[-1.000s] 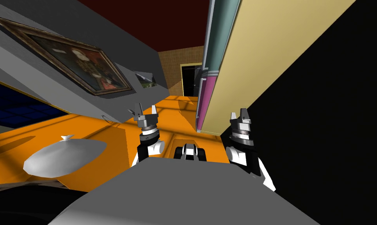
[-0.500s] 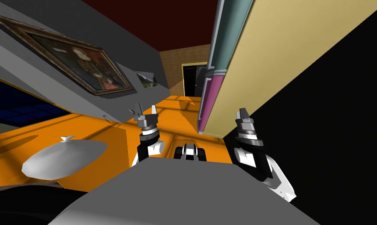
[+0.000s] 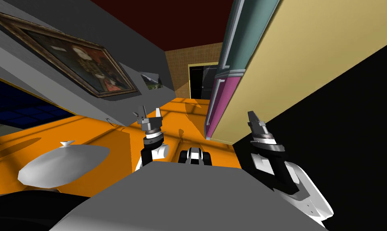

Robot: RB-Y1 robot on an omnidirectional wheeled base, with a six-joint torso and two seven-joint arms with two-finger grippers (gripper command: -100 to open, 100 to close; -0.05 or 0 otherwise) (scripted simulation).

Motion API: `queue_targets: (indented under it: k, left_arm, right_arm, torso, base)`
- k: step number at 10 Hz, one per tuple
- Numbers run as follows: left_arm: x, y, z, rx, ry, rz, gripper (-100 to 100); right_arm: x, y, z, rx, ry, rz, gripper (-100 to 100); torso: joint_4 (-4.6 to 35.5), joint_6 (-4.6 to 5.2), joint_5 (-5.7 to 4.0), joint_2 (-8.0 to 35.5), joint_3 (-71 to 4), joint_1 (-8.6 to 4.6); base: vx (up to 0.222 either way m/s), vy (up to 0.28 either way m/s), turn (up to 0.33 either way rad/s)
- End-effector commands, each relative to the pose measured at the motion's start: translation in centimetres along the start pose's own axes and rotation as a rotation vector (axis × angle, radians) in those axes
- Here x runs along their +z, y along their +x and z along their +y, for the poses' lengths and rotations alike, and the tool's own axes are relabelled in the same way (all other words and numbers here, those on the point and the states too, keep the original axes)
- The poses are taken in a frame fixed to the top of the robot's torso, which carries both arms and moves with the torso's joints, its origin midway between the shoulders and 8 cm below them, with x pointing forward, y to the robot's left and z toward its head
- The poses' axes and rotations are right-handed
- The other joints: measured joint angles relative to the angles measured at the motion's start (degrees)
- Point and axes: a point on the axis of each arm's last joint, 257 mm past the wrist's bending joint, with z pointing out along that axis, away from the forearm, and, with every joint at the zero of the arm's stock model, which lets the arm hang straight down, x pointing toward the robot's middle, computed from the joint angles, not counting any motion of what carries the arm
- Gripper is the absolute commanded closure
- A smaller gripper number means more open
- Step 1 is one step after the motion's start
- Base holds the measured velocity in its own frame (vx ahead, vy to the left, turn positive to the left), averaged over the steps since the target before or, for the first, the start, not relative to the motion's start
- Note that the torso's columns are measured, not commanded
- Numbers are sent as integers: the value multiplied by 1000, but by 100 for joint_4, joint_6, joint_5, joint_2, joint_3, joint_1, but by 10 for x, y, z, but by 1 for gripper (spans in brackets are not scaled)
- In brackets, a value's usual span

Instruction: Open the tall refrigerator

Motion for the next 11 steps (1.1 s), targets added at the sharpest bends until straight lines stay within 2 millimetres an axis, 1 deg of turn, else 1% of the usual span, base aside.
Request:
queue_targets:
  k: [1, 3, 4, 6, 7, 9, 10, 11]
  left_arm:
    - [0, 0, 0, 0, 0, 0, 0]
    - [0, 0, 0, 0, 0, 0, 0]
    - [0, 0, 0, 0, 0, 0, 0]
    - [0, 0, 0, 0, 0, 0, 0]
    - [0, 0, 0, 0, 0, 0, 0]
    - [0, 0, 0, 0, 0, 0, 0]
    - [0, 0, 0, 0, 0, 0, 0]
    - [0, 0, 0, 0, 0, 0, 0]
  right_arm:
    - [0, -11, -8, -129, 0, 21, -100]
    - [0, -23, -17, -288, -2, 49, -100]
    - [0, -26, -18, -302, 0, 49, -100]
    - [0, -40, -28, -463, 1, 77, -100]
    - [0, -43, -29, -480, 4, 76, -100]
    - [1, -59, -39, -642, 6, 105, -100]
    - [1, -62, -40, -662, 9, 105, -100]
    - [1, -71, -46, -750, 11, 122, -100]
  torso:
    - [-3, -1, 3, -13, -7, 11]
    - [-6, -1, 7, -20, -12, 21]
    - [-9, -2, 8, -31, -19, 26]
    - [-5, 0, 1, -16, -10, 3]
    - [-5, -1, 3, -19, -12, 12]
    - [-5, -1, 3, -20, -11, 9]
    - [-8, -1, 5, -26, -17, 16]
    - [-5, 0, 4, -12, -9, 10]
  base:
    - [79, 57, 14]
    - [105, 97, 37]
    - [103, 73, 14]
    - [109, 74, 34]
    - [91, 60, 21]
    - [128, 71, 45]
    - [94, 60, 12]
    - [86, 70, 35]
